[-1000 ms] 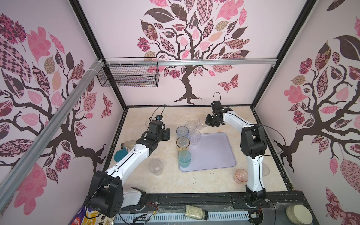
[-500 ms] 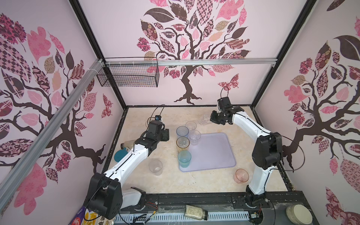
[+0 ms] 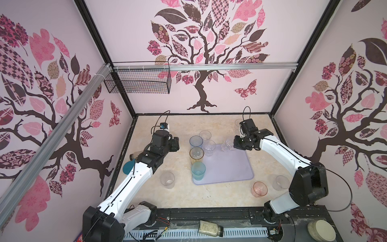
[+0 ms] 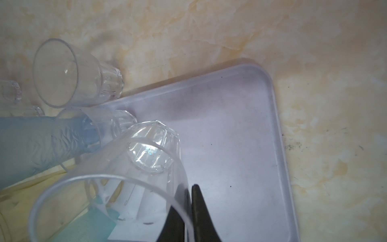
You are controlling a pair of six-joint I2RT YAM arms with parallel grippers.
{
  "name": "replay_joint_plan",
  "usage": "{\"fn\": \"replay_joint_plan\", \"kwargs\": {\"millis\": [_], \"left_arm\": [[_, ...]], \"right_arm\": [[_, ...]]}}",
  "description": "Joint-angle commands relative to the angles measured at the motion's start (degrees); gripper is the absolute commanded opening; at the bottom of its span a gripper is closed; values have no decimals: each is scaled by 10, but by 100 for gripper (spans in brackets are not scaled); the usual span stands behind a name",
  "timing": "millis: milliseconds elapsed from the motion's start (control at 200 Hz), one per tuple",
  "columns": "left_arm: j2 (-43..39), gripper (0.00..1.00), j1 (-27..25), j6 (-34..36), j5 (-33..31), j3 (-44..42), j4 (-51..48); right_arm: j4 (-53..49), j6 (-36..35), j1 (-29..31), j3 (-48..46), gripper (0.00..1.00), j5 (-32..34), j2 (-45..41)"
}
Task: Place the glasses into the tray
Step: 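Lower the second clear glass onto the tray and open the right gripper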
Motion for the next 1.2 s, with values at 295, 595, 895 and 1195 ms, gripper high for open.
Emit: {"fn": "replay_joint_plan", "kwargs": {"millis": [295, 595, 895, 1195], "left_arm": [[-37, 67, -15, -42, 22, -51, -1], [-5, 67, -17, -55, 49, -55, 27], [9, 67, -17, -63, 71, -60, 52], [30, 67, -17, -63, 76, -54, 66]], "right_arm": [[-62, -39, 133, -6, 0, 57, 13], [-69, -38, 188, 41, 0, 51, 84], [-67, -49, 196, 72, 0, 45, 131], [-65, -55, 199, 95, 0, 48, 157]]}}
